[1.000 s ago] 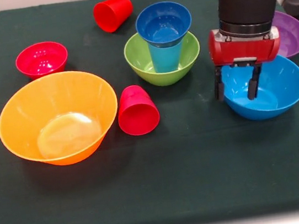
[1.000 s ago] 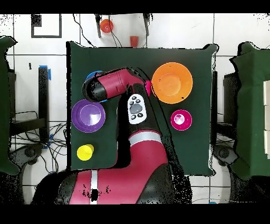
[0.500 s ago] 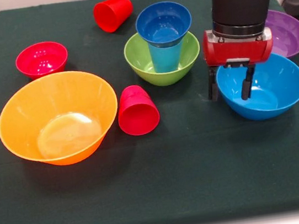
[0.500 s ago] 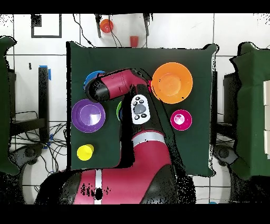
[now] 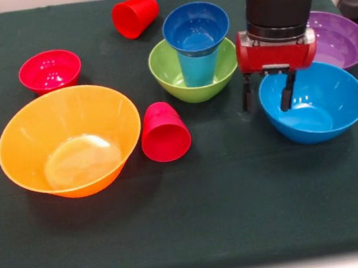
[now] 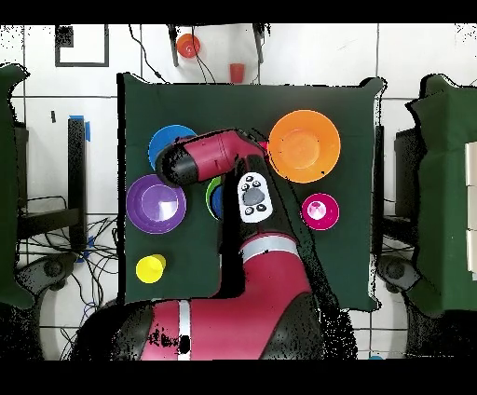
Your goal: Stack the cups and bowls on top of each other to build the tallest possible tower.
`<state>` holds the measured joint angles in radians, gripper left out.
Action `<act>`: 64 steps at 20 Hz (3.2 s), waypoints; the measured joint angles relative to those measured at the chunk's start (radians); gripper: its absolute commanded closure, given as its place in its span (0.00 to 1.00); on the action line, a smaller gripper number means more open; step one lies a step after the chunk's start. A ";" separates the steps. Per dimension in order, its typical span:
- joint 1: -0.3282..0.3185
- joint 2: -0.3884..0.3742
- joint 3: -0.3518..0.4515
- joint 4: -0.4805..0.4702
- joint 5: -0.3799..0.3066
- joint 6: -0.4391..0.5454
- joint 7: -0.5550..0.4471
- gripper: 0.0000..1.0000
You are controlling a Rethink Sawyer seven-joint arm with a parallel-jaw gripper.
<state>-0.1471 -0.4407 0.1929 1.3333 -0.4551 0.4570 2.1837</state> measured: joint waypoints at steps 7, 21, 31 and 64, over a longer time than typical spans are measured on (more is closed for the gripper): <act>-0.034 -0.008 0.014 0.047 0.000 -0.035 0.000 0.00; -0.044 -0.011 0.027 0.060 0.007 -0.104 0.000 0.00; -0.050 -0.011 0.044 0.061 0.029 -0.104 0.000 0.00; -0.053 -0.012 0.059 0.061 0.030 -0.104 0.000 0.00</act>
<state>-0.2003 -0.4523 0.2519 1.3940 -0.4246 0.3528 2.1837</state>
